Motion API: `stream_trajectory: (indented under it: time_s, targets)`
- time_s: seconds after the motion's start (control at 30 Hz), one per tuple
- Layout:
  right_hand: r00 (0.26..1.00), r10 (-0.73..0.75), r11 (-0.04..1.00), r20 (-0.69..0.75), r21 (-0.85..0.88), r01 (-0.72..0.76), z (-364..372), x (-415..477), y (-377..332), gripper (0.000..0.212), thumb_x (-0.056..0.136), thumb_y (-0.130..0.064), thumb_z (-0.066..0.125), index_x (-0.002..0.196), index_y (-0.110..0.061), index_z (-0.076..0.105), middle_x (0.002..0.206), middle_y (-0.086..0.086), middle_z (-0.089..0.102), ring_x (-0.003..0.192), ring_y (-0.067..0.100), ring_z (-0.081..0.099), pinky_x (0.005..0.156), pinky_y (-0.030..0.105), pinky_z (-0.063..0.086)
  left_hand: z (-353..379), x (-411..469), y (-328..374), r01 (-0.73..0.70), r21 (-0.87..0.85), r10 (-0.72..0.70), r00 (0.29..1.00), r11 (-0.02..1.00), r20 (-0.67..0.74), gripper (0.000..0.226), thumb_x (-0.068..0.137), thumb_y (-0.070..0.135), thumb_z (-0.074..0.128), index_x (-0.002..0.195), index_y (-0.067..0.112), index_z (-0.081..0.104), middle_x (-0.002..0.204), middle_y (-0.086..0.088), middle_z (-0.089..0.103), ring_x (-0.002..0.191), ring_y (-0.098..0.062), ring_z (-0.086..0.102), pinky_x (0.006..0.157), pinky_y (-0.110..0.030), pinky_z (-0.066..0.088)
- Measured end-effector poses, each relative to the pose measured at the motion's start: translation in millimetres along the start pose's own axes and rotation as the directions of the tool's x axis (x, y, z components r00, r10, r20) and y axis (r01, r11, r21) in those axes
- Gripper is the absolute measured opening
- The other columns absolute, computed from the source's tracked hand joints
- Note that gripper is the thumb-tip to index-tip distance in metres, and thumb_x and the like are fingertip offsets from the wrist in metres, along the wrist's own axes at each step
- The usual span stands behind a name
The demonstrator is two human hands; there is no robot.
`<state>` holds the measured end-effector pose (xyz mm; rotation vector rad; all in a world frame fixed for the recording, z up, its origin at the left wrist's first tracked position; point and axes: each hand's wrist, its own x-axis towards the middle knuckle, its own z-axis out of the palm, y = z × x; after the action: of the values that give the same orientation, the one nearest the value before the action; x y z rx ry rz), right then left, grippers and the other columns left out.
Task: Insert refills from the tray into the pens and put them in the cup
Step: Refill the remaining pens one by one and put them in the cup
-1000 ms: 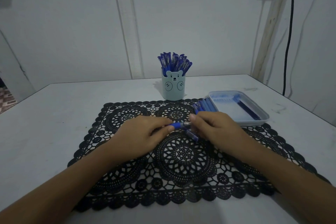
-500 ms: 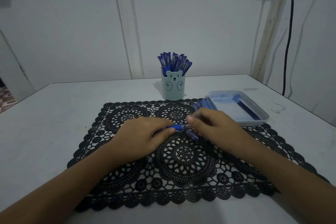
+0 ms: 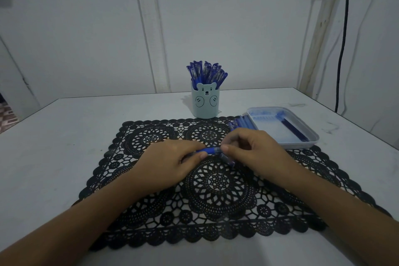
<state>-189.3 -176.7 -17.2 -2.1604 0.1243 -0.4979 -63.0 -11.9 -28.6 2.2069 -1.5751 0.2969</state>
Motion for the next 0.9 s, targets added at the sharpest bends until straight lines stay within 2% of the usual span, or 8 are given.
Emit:
stream_trajectory:
  time_s: [0.13,0.3,0.33,0.4,0.47,0.57,0.73,0.9]
  targets:
    - [0.994,0.065,0.987,-0.09,0.153,-0.05,-5,4,7,0.011,0.082,-0.01,0.064,0.082,-0.021,0.063,0.07,-0.002,0.057,0.063,0.006,0.054,0.06,0.017,0.046,2,0,-9,0.076,-0.047,-0.077,0.997,0.996,-0.012,0.043,0.085,0.06,0.028,0.105,0.038,0.06,0.067,0.016,0.058,0.065,0.0,0.053,0.054,-0.019,0.039]
    - [0.974,0.127,0.969,-0.186,0.231,-0.083,-13,8,13,0.015,0.083,-0.005,0.061,0.084,-0.019,0.065,0.07,-0.002,0.058,0.055,-0.005,0.051,0.053,0.007,0.042,4,-2,-15,0.127,-0.019,-0.127,0.991,0.992,-0.031,0.045,0.084,0.06,0.026,0.105,0.038,0.06,0.066,0.016,0.056,0.064,0.0,0.053,0.053,-0.019,0.038]
    - [0.973,0.109,0.98,-0.204,0.187,-0.07,-13,8,14,0.015,0.084,-0.006,0.061,0.084,-0.021,0.065,0.07,-0.004,0.058,0.055,-0.007,0.051,0.054,0.007,0.042,4,-2,-15,0.141,-0.016,-0.141,0.989,0.99,-0.034,0.042,0.085,0.057,0.028,0.104,0.038,0.06,0.067,0.016,0.056,0.064,0.0,0.052,0.053,-0.018,0.037]
    - [0.979,0.016,0.998,-0.202,-0.051,-0.027,-14,7,16,0.015,0.084,-0.01,0.062,0.083,-0.025,0.064,0.073,-0.009,0.059,0.061,-0.006,0.053,0.059,0.004,0.041,4,-3,-16,0.158,-0.013,-0.158,0.986,0.987,-0.045,0.041,0.084,0.054,0.028,0.104,0.037,0.06,0.068,0.016,0.057,0.065,0.0,0.052,0.053,-0.017,0.036]
    - [0.995,-0.048,0.946,-0.086,-0.323,0.018,-11,5,18,0.014,0.084,-0.015,0.063,0.093,-0.025,0.066,0.083,-0.011,0.06,0.069,-0.005,0.053,0.065,0.002,0.039,5,-3,-16,0.158,-0.004,-0.158,0.986,0.987,-0.049,0.041,0.084,0.054,0.028,0.104,0.037,0.06,0.067,0.016,0.056,0.065,0.0,0.052,0.05,-0.017,0.033]
    - [0.996,-0.05,0.849,0.075,-0.522,0.082,-8,6,19,0.023,0.087,-0.022,0.06,0.109,-0.024,0.065,0.102,-0.007,0.06,0.08,-0.001,0.048,0.074,0.008,0.037,7,-4,-17,0.134,0.014,-0.133,0.99,0.991,-0.047,0.042,0.085,0.056,0.028,0.104,0.037,0.06,0.066,0.016,0.055,0.062,-0.002,0.052,0.05,-0.016,0.033]
    - [0.984,-0.052,0.801,0.169,-0.581,0.143,-11,6,15,0.027,0.088,-0.02,0.057,0.114,-0.027,0.063,0.109,-0.008,0.058,0.09,0.004,0.048,0.079,0.014,0.035,9,-4,-19,0.1,0.01,-0.099,0.993,0.995,-0.065,0.056,0.08,0.063,0.017,0.104,0.037,0.06,0.066,0.015,0.055,0.061,0.0,0.051,0.051,-0.017,0.037]
    - [0.98,-0.003,0.844,0.2,-0.524,0.109,-13,7,16,0.029,0.085,-0.019,0.06,0.111,-0.033,0.063,0.097,-0.016,0.053,0.084,0.001,0.047,0.078,0.014,0.036,10,-4,-20,0.083,0.018,-0.082,0.995,0.996,-0.062,0.056,0.08,0.064,0.017,0.103,0.036,0.06,0.067,0.013,0.057,0.061,-0.001,0.052,0.05,-0.017,0.037]
